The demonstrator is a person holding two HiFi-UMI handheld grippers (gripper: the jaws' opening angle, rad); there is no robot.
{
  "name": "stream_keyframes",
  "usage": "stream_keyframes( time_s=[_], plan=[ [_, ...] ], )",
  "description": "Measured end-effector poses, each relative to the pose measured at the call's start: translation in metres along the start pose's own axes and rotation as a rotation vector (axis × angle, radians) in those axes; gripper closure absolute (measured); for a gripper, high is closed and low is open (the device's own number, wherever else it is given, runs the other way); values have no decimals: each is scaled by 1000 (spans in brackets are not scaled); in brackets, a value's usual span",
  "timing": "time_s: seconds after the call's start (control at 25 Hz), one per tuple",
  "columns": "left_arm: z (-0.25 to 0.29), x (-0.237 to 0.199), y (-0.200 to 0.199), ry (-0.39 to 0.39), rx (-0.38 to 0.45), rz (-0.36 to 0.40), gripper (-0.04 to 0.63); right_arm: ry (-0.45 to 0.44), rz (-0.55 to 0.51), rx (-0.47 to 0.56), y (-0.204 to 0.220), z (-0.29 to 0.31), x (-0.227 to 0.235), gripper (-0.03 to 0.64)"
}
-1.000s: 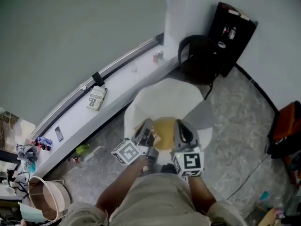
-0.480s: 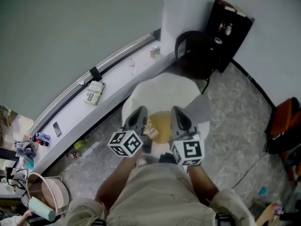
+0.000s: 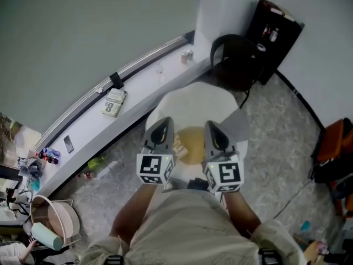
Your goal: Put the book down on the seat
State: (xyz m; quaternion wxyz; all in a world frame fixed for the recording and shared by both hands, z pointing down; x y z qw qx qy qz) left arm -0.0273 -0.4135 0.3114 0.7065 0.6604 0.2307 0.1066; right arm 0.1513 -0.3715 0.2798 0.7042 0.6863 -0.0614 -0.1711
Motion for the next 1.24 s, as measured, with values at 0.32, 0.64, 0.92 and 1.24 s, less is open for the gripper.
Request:
stream_keyframes(
  time_s=[0.32,0.64,0.92,1.24],
  plan=[
    [-8,-12,-12,-34,27,34,589,41,-13,33,0,-8,8,614],
    [-18,-20,-21,-39,69,102,589,89,-42,45,5,-9,5,614],
    [-23,-17,-11,-31,69,121,589,87,-70,42,7,-10,-2,614],
    [-14,-6,0,8,89,151,589,96,-82,40,14,-7,7,614]
  ],
)
Point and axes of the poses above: the fingertips, and each gripper's own axes: z forward along the fingers, x to its right, y out of its underside, the point moved 8 cm from there along -z, backward along the fingers, and after that the axes turned 6 degrees about -z, right-handed, at the moved point
